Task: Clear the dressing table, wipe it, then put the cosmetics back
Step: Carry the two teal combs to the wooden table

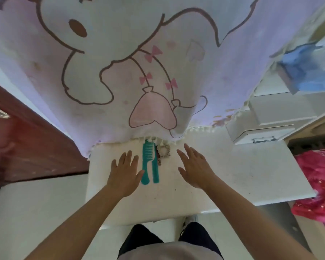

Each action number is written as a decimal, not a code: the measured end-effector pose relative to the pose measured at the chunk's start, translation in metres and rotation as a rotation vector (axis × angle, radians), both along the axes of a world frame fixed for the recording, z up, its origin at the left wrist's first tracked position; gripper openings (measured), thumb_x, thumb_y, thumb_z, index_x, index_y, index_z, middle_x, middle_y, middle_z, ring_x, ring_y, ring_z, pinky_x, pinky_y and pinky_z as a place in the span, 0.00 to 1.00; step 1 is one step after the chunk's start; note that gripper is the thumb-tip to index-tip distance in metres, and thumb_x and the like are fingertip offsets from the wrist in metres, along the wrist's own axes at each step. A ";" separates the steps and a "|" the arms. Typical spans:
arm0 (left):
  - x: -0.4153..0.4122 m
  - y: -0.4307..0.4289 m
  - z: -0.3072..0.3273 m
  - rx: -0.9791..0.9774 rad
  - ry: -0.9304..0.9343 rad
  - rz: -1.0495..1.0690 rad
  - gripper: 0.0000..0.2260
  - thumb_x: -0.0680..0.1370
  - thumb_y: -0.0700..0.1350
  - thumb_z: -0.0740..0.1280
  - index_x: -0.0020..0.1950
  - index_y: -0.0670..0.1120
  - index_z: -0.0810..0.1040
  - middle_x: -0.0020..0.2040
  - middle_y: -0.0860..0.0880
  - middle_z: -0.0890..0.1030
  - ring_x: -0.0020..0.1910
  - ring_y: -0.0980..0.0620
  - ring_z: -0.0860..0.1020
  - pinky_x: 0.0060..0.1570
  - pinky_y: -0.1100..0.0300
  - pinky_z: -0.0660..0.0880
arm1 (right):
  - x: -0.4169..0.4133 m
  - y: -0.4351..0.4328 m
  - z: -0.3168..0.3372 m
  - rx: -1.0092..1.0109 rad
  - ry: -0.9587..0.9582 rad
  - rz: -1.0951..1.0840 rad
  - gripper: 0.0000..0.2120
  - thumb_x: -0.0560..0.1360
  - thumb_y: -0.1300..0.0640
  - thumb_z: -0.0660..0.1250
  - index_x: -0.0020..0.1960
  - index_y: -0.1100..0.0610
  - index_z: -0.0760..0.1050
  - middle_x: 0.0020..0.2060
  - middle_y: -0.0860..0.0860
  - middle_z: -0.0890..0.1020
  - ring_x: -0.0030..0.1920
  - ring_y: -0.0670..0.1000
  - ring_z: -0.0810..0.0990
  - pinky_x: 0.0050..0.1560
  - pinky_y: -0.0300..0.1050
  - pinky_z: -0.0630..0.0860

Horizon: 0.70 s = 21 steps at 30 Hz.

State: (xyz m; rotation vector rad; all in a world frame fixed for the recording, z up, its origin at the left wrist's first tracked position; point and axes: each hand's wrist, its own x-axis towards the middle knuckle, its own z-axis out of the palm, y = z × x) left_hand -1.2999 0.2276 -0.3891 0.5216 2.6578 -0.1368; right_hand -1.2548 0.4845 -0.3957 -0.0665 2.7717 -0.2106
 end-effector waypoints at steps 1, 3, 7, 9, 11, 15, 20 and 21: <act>0.001 0.002 -0.007 -0.001 -0.023 0.016 0.28 0.83 0.59 0.46 0.80 0.46 0.48 0.80 0.44 0.45 0.79 0.44 0.47 0.75 0.42 0.51 | -0.006 0.003 -0.006 -0.014 -0.013 0.035 0.32 0.83 0.45 0.54 0.80 0.52 0.44 0.79 0.56 0.44 0.79 0.57 0.48 0.77 0.53 0.53; 0.004 0.005 -0.023 -0.003 -0.080 0.037 0.28 0.83 0.58 0.47 0.80 0.46 0.47 0.80 0.44 0.45 0.79 0.45 0.47 0.74 0.43 0.52 | -0.016 0.003 -0.020 -0.029 -0.032 0.105 0.31 0.82 0.46 0.55 0.80 0.54 0.48 0.79 0.57 0.47 0.78 0.58 0.51 0.75 0.54 0.56; 0.005 0.008 -0.064 0.037 -0.149 0.028 0.27 0.83 0.56 0.50 0.80 0.48 0.48 0.79 0.42 0.51 0.78 0.43 0.52 0.71 0.43 0.58 | -0.024 -0.018 -0.053 -0.108 -0.040 0.154 0.25 0.82 0.51 0.56 0.77 0.54 0.57 0.67 0.57 0.68 0.65 0.58 0.70 0.61 0.52 0.73; 0.004 0.004 -0.083 0.055 -0.137 -0.035 0.26 0.82 0.54 0.55 0.79 0.50 0.54 0.76 0.38 0.61 0.74 0.39 0.62 0.65 0.39 0.66 | -0.022 -0.035 -0.071 -0.132 -0.068 0.164 0.25 0.82 0.52 0.56 0.77 0.53 0.57 0.60 0.56 0.71 0.58 0.57 0.73 0.53 0.51 0.76; 0.004 -0.003 -0.099 0.021 -0.146 -0.081 0.24 0.80 0.52 0.61 0.76 0.50 0.64 0.70 0.36 0.71 0.67 0.36 0.72 0.55 0.37 0.74 | -0.016 -0.050 -0.088 -0.132 -0.116 0.203 0.25 0.82 0.51 0.55 0.78 0.50 0.54 0.57 0.56 0.71 0.54 0.56 0.73 0.50 0.51 0.76; 0.009 -0.019 -0.110 0.070 -0.062 -0.136 0.23 0.74 0.46 0.71 0.68 0.45 0.74 0.65 0.34 0.74 0.61 0.34 0.75 0.50 0.39 0.77 | -0.001 -0.061 -0.107 -0.076 -0.151 0.242 0.24 0.82 0.47 0.54 0.77 0.47 0.56 0.56 0.55 0.70 0.52 0.56 0.72 0.50 0.51 0.73; 0.010 -0.042 -0.109 0.154 0.039 -0.015 0.13 0.75 0.45 0.70 0.57 0.41 0.80 0.56 0.39 0.78 0.52 0.40 0.76 0.42 0.47 0.76 | 0.000 -0.055 -0.101 -0.102 -0.106 -0.061 0.19 0.80 0.43 0.58 0.64 0.52 0.72 0.56 0.53 0.72 0.51 0.53 0.73 0.46 0.47 0.77; 0.008 -0.045 -0.111 0.165 0.041 0.025 0.13 0.74 0.45 0.71 0.55 0.40 0.80 0.53 0.39 0.79 0.49 0.40 0.77 0.41 0.48 0.76 | -0.002 -0.055 -0.102 -0.101 -0.104 -0.114 0.17 0.80 0.44 0.59 0.62 0.53 0.73 0.55 0.53 0.72 0.51 0.53 0.73 0.45 0.47 0.77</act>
